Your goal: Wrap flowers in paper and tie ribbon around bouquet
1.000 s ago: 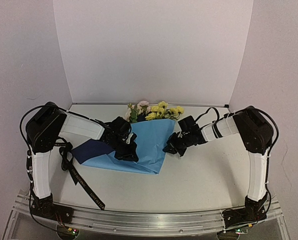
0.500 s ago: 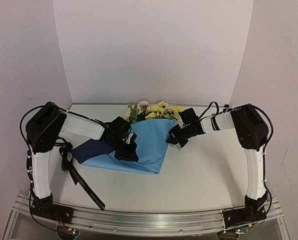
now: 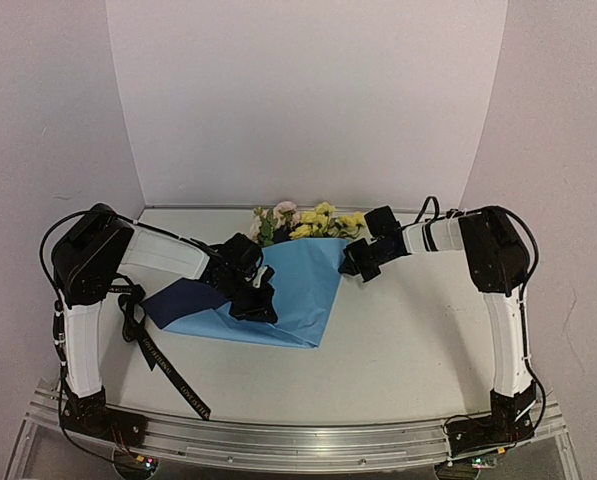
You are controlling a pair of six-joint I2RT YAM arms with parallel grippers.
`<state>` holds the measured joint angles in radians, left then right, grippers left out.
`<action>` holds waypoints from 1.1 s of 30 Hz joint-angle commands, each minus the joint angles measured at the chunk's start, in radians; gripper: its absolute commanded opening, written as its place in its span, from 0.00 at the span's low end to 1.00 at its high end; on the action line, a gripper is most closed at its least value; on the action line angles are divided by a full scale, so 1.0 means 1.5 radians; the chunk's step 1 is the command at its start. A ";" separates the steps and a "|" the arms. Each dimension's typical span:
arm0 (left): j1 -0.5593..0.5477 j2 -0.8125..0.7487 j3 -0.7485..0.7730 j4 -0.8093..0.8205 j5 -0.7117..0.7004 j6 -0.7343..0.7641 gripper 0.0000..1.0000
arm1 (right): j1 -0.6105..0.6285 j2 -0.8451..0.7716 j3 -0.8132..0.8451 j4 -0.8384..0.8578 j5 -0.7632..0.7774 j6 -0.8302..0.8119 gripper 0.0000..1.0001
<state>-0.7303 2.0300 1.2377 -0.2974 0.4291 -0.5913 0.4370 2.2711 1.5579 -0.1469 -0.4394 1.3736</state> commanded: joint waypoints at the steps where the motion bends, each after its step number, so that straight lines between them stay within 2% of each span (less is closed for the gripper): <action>1: 0.001 0.021 -0.012 -0.072 -0.031 0.015 0.00 | -0.025 0.042 0.061 -0.027 0.030 0.036 0.00; 15: 0.002 0.022 -0.006 -0.075 -0.028 0.020 0.00 | -0.047 0.146 0.244 -0.063 0.036 0.086 0.00; 19: 0.001 0.020 -0.002 -0.077 -0.030 0.020 0.00 | -0.057 0.151 0.292 -0.079 0.040 0.062 0.00; 21: 0.001 0.018 0.001 -0.077 -0.031 0.019 0.00 | -0.061 0.125 0.302 -0.102 0.063 0.023 0.01; 28: 0.001 0.009 0.018 -0.058 -0.035 0.002 0.00 | -0.052 -0.063 0.263 -0.169 0.125 -0.192 0.17; 33: 0.001 0.000 0.025 -0.042 -0.033 -0.014 0.00 | -0.001 -0.155 0.177 -0.191 0.073 -0.295 0.20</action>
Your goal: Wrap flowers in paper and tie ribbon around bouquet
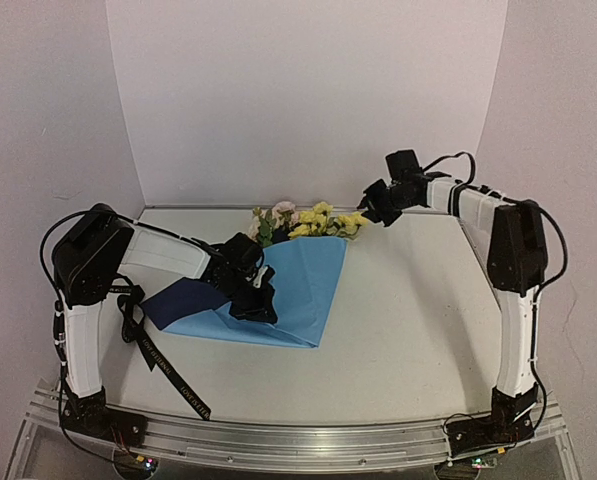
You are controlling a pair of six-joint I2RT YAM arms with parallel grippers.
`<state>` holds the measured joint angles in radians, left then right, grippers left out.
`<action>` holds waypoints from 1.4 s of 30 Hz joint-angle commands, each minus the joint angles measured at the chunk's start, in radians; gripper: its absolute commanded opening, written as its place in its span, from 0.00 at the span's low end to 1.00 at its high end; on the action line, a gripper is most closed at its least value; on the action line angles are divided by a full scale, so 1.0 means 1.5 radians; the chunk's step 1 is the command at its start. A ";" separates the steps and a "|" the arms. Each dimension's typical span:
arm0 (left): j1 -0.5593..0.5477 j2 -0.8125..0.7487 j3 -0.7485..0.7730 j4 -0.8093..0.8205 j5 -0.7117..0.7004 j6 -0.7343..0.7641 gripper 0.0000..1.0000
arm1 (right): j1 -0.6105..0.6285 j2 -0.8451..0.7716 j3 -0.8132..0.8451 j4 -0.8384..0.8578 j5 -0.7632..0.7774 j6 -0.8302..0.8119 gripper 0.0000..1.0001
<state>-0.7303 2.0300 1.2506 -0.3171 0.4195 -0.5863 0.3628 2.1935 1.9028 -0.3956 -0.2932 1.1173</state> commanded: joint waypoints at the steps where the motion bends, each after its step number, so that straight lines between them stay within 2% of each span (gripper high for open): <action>1: 0.001 -0.002 0.017 -0.028 -0.028 -0.020 0.00 | 0.063 -0.116 -0.076 -0.023 -0.033 -0.134 0.20; 9: 0.002 -0.047 0.015 -0.027 -0.045 -0.035 0.03 | 0.173 -0.158 -0.191 0.023 -0.082 -0.201 0.19; 15: 0.003 -0.039 0.013 -0.029 -0.039 -0.042 0.03 | 0.223 -0.138 -0.262 0.092 -0.124 -0.171 0.17; 21: 0.007 -0.049 0.010 -0.026 -0.044 -0.048 0.02 | 0.277 -0.088 -0.240 0.103 -0.142 -0.162 0.16; 34: 0.022 -0.086 -0.024 0.003 -0.063 -0.088 0.03 | 0.323 0.015 -0.208 0.119 -0.157 -0.121 0.13; 38: 0.030 -0.123 -0.041 0.006 -0.074 -0.103 0.04 | 0.325 0.041 -0.200 0.121 -0.152 -0.109 0.13; 42: 0.037 -0.191 -0.085 -0.009 -0.084 -0.131 0.09 | 0.325 0.061 -0.198 0.120 -0.144 -0.101 0.12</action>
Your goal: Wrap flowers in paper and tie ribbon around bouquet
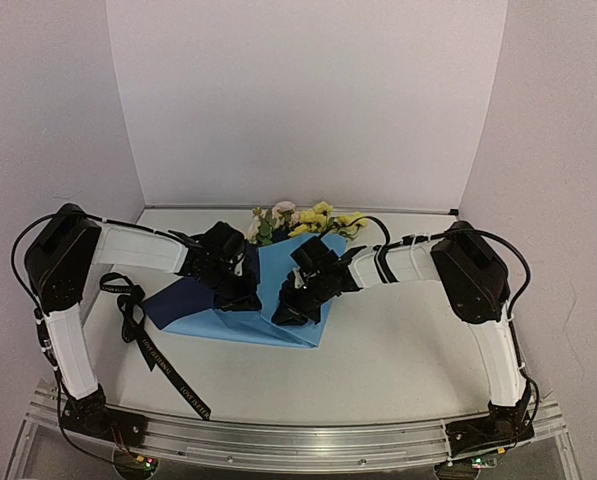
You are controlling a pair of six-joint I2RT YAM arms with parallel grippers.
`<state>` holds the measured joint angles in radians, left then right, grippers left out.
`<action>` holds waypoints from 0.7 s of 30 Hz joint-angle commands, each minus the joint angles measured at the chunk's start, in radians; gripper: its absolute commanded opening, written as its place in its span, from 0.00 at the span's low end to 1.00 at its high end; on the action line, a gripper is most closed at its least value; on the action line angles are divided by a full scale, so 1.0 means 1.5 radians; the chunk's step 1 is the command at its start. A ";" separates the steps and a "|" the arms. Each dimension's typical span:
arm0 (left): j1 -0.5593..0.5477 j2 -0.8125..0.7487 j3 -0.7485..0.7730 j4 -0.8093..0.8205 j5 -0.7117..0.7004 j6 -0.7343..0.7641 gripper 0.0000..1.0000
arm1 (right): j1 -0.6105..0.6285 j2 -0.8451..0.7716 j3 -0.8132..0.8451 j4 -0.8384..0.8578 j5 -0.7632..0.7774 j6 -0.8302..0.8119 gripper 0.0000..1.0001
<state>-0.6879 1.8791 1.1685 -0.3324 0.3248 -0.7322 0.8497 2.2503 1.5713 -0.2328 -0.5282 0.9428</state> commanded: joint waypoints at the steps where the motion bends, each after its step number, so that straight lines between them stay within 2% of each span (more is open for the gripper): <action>1: 0.009 -0.118 -0.046 0.001 -0.020 -0.043 0.11 | 0.000 0.026 0.021 0.011 0.017 0.018 0.12; 7: 0.009 -0.274 -0.197 0.003 -0.036 -0.146 0.21 | 0.001 0.045 0.011 0.012 0.022 0.036 0.11; 12: 0.005 -0.366 -0.328 0.081 -0.052 -0.264 0.26 | 0.001 0.054 0.016 0.012 0.027 0.042 0.10; 18: -0.019 -0.289 -0.325 0.240 -0.079 -0.315 0.28 | -0.001 0.063 0.016 0.012 0.028 0.046 0.09; 21: -0.020 -0.255 -0.358 0.329 -0.094 -0.352 0.29 | -0.002 0.063 0.011 0.011 0.031 0.045 0.09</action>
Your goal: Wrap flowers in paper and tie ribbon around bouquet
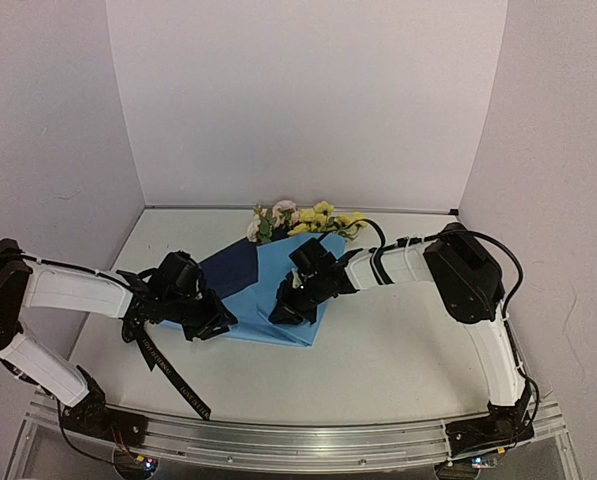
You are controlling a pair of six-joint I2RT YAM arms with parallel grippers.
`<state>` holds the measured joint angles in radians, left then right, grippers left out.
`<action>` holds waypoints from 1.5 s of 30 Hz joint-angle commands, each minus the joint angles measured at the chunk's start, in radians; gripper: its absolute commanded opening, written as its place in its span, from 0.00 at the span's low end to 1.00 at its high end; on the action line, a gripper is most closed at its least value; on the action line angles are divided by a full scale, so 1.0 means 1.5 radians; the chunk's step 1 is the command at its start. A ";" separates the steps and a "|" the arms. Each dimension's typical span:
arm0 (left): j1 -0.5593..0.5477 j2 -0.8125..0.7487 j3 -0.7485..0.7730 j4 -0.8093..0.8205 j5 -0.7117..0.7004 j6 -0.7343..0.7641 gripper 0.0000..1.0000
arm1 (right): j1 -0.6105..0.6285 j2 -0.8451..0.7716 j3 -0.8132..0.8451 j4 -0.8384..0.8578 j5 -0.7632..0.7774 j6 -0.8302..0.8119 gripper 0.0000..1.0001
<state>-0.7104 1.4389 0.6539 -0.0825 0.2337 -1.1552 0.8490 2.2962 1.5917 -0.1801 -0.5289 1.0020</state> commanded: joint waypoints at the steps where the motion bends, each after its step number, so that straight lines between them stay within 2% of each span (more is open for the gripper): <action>1: -0.004 0.044 -0.027 0.179 -0.044 -0.083 0.29 | -0.002 0.033 -0.004 -0.024 0.031 0.005 0.09; 4: -0.005 0.029 -0.066 0.178 -0.090 -0.119 0.32 | -0.003 0.037 -0.006 -0.023 0.029 0.007 0.09; 10: 0.006 -0.107 -0.147 0.053 -0.218 -0.188 0.38 | -0.004 0.044 -0.001 -0.023 0.027 0.007 0.09; 16: 0.057 -0.134 -0.170 0.001 -0.255 -0.185 0.36 | -0.004 0.046 -0.004 -0.023 0.024 0.007 0.09; 20: 0.059 -0.160 -0.166 -0.079 -0.321 -0.224 0.40 | -0.004 0.049 -0.004 -0.023 0.022 0.007 0.08; 25: 0.095 -0.153 -0.169 -0.047 -0.338 -0.206 0.41 | -0.004 0.050 -0.005 -0.023 0.020 0.007 0.08; 34: 0.110 -0.088 -0.167 0.001 -0.352 -0.191 0.38 | -0.005 0.053 -0.006 -0.023 0.019 0.007 0.08; 38: 0.113 -0.089 -0.185 0.050 -0.357 -0.182 0.38 | -0.004 0.053 -0.012 -0.022 0.022 0.008 0.08; 42: 0.116 -0.074 -0.180 0.036 -0.353 -0.181 0.32 | -0.004 0.055 -0.010 -0.022 0.022 0.009 0.08; 45: 0.116 -0.069 -0.183 0.026 -0.360 -0.193 0.22 | -0.004 0.056 -0.009 -0.022 0.021 0.009 0.08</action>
<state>-0.5438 1.3154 0.3914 -0.0283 -0.2847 -1.4381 0.8448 2.3131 1.5932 -0.1396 -0.5526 1.0080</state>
